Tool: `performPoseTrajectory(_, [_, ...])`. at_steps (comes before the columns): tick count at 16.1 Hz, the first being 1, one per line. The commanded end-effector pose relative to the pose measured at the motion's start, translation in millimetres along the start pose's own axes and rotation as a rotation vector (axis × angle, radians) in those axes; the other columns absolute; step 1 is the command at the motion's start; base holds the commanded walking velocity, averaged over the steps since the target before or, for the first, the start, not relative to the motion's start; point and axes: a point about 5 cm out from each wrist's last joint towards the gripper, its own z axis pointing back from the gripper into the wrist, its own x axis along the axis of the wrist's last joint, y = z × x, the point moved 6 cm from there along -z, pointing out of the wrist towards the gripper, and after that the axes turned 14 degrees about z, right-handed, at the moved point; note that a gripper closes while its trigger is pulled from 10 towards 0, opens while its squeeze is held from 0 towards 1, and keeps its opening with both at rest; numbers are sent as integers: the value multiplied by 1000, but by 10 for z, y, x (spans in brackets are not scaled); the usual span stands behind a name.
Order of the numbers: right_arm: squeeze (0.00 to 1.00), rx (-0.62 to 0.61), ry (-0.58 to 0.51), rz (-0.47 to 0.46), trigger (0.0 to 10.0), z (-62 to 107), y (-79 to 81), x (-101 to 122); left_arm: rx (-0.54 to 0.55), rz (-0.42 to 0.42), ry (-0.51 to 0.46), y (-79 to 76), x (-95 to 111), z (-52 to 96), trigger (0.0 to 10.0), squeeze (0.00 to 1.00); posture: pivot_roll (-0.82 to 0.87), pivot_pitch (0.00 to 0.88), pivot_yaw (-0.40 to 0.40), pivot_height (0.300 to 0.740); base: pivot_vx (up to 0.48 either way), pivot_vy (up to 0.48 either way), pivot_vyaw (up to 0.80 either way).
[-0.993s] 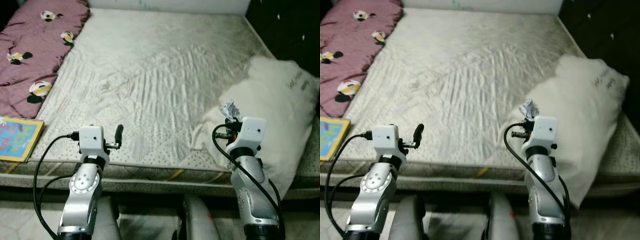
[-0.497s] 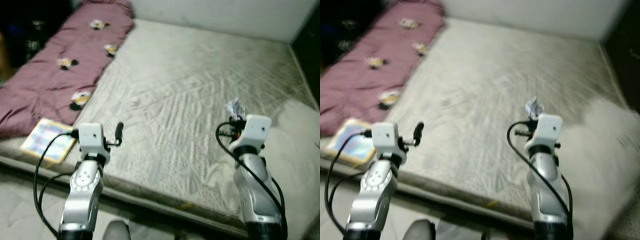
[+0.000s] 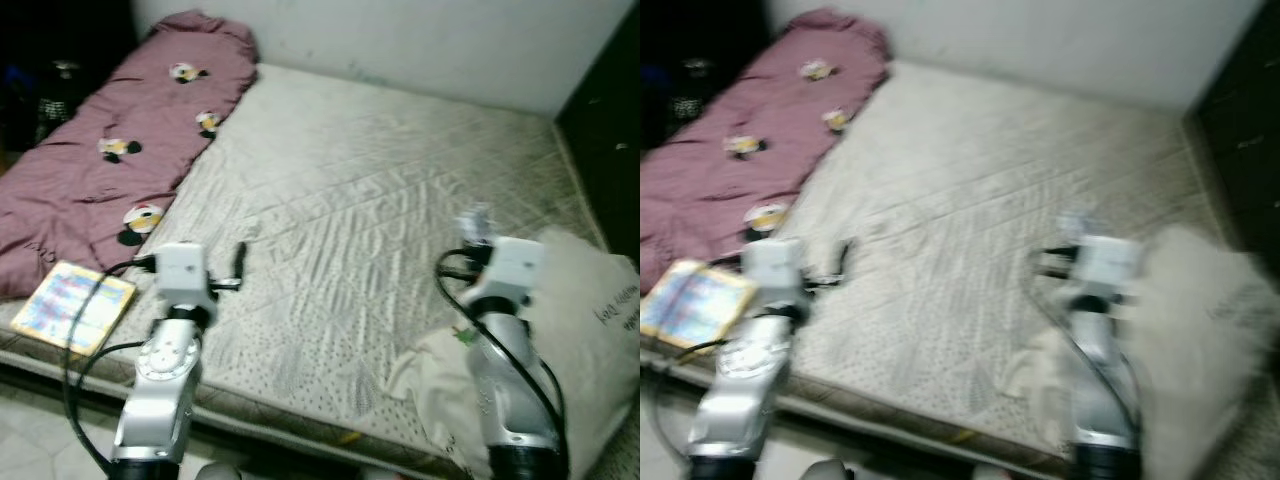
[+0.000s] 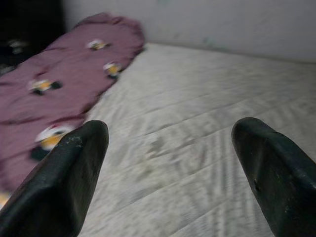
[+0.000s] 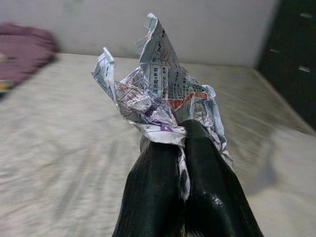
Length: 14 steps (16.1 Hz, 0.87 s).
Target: Clean up the room
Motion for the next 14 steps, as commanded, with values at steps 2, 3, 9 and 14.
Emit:
performPoseTrajectory(2, [0,-14,-14,5,10000,-12,-50,39,4,2,14,17,-31,18,10000,0,-21,9,-58,740,0,0,0])
performPoseTrajectory(3, [0,-14,-14,6,10000,-10,-53,37,5,6,16,17,-35,15,10000,0,-21,9,-58,740,0,0,0])
performPoseTrajectory(9, [0,-7,-10,5,10000,-15,-34,29,-1,14,25,2,-54,10,10000,0,-22,8,-59,740,0,400,-533])
performPoseTrajectory(14, [0,4,-9,5,10000,-16,-8,27,3,23,27,2,-62,11,10000,0,-21,10,-62,740,0,480,0])
